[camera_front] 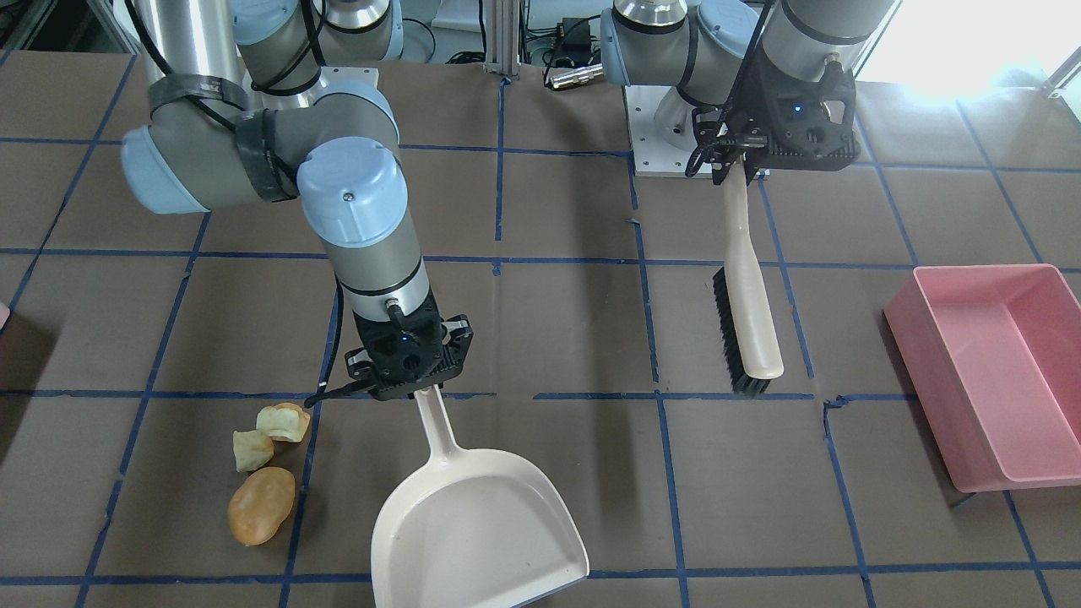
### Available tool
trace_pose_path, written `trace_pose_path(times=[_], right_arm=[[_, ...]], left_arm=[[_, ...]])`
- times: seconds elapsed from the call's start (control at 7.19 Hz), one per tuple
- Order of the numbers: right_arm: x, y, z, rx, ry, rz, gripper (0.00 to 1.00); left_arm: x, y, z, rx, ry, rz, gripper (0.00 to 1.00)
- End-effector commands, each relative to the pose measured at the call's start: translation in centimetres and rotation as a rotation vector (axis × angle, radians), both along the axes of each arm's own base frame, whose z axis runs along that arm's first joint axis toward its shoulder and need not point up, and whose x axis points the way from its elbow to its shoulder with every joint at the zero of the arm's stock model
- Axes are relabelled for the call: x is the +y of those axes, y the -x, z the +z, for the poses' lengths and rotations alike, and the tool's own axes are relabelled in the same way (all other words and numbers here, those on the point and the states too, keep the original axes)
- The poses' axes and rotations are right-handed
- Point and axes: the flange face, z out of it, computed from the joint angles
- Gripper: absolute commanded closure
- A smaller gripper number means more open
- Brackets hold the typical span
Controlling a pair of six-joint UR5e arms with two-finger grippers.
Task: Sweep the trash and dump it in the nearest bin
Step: 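Carry the dustpan past the trash and set it down beyond it with the right gripper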
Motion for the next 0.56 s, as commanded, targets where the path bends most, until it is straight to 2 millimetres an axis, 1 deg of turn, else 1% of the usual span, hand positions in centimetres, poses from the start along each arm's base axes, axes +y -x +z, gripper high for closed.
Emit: trace_pose_path(times=[0.0, 0.14, 0.28, 0.42], right_arm=[[-0.5, 5.7, 4.7, 0.023, -0.027, 0.064, 1.0], [-0.9, 9.0, 6.5, 0.035, -0.052, 0.1, 1.0], [-0.8, 12.6, 8.1, 0.048, -0.083, 0.112, 1.0], [-0.7, 16.4, 9.0, 0.055, -0.104, 0.139, 1.0]], left_arm=[[-0.1, 0.0, 0.1, 0.001, 0.003, 0.0, 0.99], [-0.1, 0.0, 0.2, 0.002, 0.003, 0.0, 1.0], [-0.1, 0.0, 0.1, 0.001, 0.0, 0.0, 1.0], [-0.2, -0.1, 0.1, 0.003, 0.0, 0.002, 1.0]])
